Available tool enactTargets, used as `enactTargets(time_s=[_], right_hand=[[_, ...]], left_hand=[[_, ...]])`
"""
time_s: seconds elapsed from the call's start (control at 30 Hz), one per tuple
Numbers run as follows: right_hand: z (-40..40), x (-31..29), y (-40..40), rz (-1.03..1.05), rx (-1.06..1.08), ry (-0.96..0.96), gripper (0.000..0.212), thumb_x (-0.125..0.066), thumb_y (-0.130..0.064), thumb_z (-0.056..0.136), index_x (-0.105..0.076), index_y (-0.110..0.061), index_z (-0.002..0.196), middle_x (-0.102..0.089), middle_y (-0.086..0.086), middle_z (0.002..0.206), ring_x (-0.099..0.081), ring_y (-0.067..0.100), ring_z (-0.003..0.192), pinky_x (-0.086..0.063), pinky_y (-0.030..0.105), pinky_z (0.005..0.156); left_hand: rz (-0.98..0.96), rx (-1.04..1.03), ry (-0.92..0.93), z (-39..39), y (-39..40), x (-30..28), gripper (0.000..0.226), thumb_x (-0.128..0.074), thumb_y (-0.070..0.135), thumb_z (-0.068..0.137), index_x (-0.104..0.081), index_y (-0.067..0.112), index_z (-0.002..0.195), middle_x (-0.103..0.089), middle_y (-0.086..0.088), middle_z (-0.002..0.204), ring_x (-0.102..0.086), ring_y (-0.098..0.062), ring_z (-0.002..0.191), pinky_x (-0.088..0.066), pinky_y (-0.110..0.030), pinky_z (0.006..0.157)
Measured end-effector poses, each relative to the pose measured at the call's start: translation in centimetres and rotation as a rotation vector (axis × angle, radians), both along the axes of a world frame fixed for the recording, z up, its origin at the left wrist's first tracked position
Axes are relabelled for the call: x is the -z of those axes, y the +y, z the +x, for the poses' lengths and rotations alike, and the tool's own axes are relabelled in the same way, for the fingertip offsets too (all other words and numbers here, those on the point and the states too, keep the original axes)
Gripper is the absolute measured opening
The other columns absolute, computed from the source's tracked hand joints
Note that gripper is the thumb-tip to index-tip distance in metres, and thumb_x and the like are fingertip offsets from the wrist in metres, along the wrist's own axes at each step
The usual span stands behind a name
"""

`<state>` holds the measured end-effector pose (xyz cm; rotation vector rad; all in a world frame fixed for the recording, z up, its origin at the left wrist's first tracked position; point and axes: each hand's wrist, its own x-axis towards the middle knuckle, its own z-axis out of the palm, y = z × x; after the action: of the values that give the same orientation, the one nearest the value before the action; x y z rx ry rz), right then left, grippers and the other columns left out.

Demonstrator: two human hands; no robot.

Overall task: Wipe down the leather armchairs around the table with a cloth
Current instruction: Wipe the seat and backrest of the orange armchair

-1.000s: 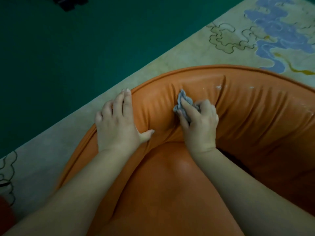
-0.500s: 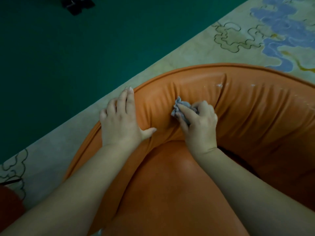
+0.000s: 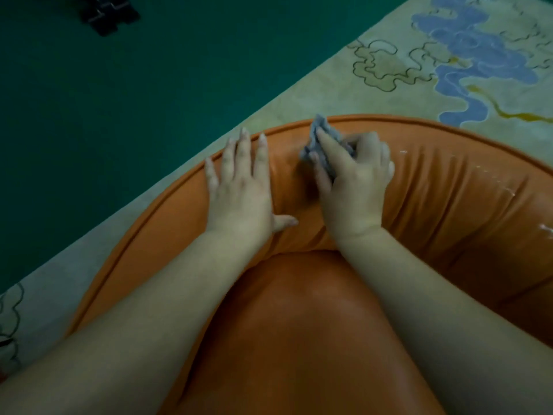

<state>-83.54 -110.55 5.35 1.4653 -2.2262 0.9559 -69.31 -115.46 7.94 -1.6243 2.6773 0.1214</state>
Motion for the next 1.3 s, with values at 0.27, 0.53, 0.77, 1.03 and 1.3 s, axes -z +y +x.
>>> enactTargets(time_s=[0.27,0.53,0.77,1.03,1.3], right_hand=[[-0.3,4.6,4.8,0.152,-0.071,0.038,0.03,-0.054,-0.032,0.089,-0.069,-0.02,0.112,-0.054,0.01,0.09,-0.042,0.025,0.081,-0.028,0.032,0.066],[-2.4,0.8,-0.5,0.032,0.091,-0.028,0.03,-0.057,-0.034,0.087,-0.069,-0.021,0.111,-0.056,0.014,0.092,-0.052,0.035,0.084,-0.039,0.041,0.07],[-0.1,3.6,4.6,0.083,0.022,-0.066,0.029,-0.055,-0.032,0.088,-0.071,-0.016,0.106,-0.054,0.012,0.087,-0.051,0.032,0.077,-0.04,0.039,0.063],[-1.0,3.9,3.2,0.117,0.083,-0.022,0.028,-0.058,-0.03,0.085,-0.069,-0.019,0.108,-0.053,0.012,0.089,-0.05,0.032,0.08,-0.034,0.035,0.066],[2.1,3.7,4.8,-0.041,-0.078,-0.148,0.029,-0.058,-0.029,0.09,-0.07,-0.018,0.114,-0.055,0.013,0.09,-0.052,0.029,0.079,-0.04,0.037,0.07]], left_hand=[[-0.031,-0.005,-0.004,-1.9,-0.8,1.3,0.139,-0.075,0.071,0.054,0.013,0.025,0.151,0.013,-0.003,0.159,0.009,-0.03,0.146,0.005,-0.059,0.111],[0.048,0.022,0.054,-1.3,-1.1,0.6,0.139,-0.079,0.069,0.049,0.007,0.032,0.151,0.009,0.002,0.159,0.009,-0.025,0.145,0.007,-0.054,0.113],[0.03,0.035,0.069,-1.0,-1.1,0.9,0.139,-0.079,0.068,0.049,0.007,0.033,0.151,0.008,0.003,0.159,0.008,-0.024,0.145,0.006,-0.053,0.114],[0.041,0.038,0.067,-1.0,-1.2,0.9,0.141,-0.08,0.069,0.046,0.006,0.031,0.151,0.008,0.002,0.159,0.007,-0.025,0.145,0.004,-0.056,0.113],[0.116,0.151,-0.059,3.1,-2.5,-1.4,0.139,-0.084,0.061,0.05,0.01,0.037,0.15,0.016,0.006,0.159,0.005,-0.02,0.146,-0.003,-0.048,0.116]])
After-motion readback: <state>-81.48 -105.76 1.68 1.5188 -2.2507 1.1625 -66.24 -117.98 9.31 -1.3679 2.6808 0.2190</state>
